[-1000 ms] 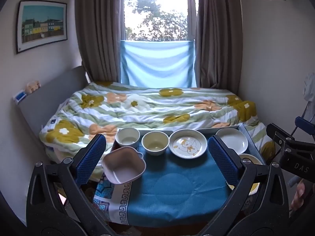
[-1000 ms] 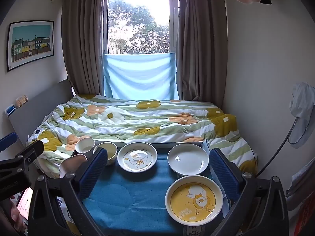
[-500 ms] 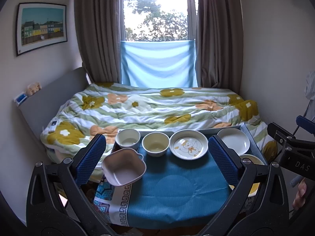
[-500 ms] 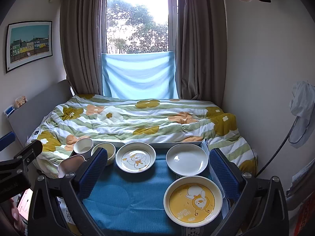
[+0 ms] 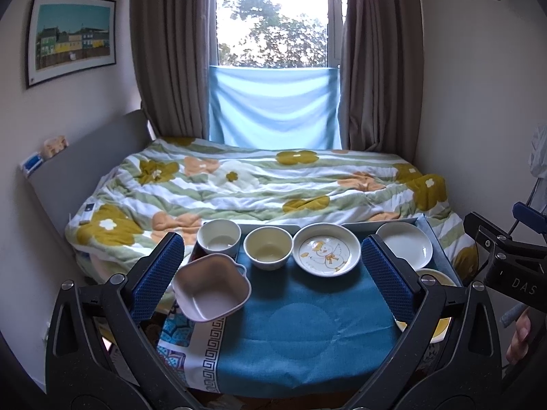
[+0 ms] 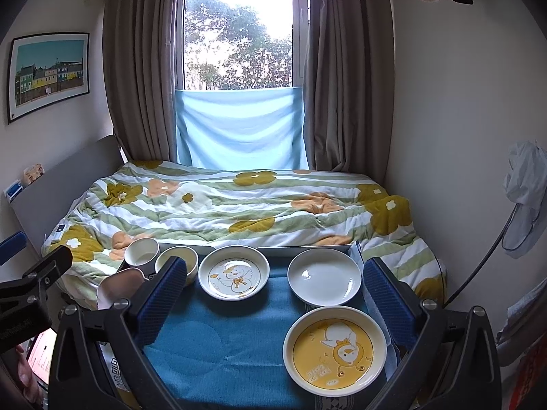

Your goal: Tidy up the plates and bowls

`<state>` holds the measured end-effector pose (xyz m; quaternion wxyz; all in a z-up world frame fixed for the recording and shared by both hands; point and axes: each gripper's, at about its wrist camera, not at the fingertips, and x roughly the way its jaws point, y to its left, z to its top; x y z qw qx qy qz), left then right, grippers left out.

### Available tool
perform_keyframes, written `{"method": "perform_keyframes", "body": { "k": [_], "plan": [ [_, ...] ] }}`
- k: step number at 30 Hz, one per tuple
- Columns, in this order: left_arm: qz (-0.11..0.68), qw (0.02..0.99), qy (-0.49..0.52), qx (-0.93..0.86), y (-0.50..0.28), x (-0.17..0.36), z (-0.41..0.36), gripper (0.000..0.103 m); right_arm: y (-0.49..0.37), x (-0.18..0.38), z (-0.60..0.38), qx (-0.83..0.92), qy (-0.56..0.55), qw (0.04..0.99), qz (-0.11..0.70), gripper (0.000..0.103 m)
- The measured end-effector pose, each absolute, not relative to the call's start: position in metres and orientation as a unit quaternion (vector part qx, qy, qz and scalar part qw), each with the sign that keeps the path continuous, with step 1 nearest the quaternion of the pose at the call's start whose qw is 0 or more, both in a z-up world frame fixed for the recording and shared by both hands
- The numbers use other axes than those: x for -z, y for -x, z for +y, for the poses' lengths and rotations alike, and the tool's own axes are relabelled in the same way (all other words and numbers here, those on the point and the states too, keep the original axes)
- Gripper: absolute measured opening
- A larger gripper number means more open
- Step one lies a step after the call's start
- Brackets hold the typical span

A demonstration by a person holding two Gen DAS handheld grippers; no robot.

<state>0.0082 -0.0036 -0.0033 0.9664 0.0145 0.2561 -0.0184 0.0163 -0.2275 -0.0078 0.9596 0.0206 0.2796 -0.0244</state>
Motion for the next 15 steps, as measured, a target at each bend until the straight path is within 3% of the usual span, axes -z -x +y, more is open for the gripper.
{"method": "perform_keyframes", "body": {
  "k": [15],
  "plan": [
    [0.256, 0.966, -0.014, 0.024, -0.0132, 0.0061, -0.0045, 0.103, -0.0190, 0.0105, -0.2273, 0.025, -0.019, 0.959, 0.282, 0.103]
  ]
}}
